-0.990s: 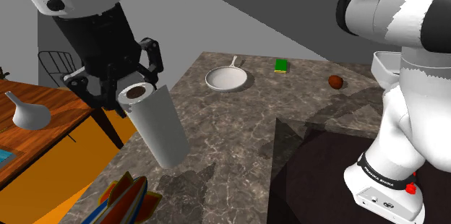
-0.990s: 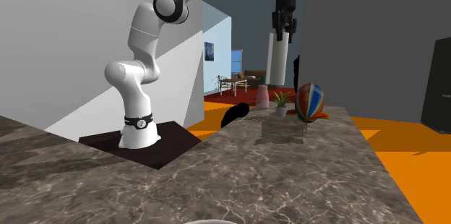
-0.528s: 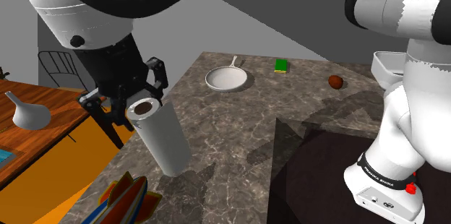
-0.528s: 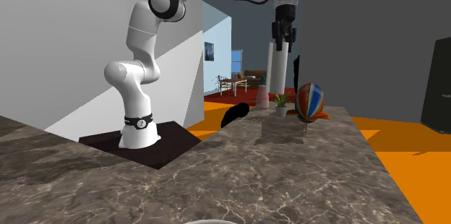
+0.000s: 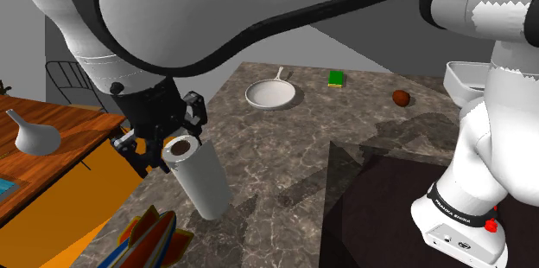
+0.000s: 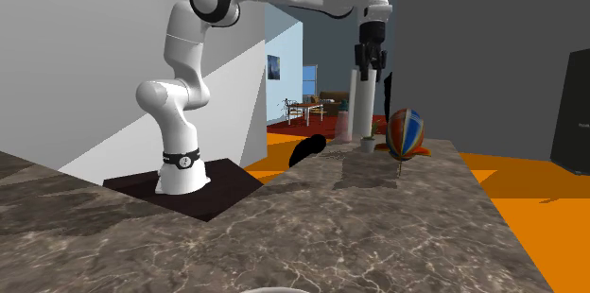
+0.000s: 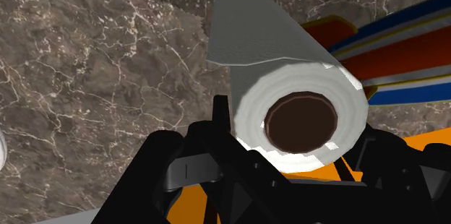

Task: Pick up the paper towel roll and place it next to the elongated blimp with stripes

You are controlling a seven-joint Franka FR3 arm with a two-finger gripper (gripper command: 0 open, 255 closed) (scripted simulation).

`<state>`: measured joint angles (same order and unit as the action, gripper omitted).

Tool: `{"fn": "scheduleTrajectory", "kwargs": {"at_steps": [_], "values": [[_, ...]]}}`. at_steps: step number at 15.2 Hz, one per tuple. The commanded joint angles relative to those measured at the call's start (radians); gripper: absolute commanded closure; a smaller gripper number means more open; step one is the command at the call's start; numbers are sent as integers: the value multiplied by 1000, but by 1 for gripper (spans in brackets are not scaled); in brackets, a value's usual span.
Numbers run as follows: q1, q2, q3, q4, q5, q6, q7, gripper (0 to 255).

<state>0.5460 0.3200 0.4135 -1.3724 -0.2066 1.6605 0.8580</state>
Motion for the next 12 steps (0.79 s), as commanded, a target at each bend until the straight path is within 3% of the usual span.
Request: {"fn": "scheduleTrajectory", "kwargs": {"at_steps": [1,12], "values": [[-3,-2,-1,-29,0,28,2,255],[-15,-3,-5,-179,-4,175,17,255]]}}
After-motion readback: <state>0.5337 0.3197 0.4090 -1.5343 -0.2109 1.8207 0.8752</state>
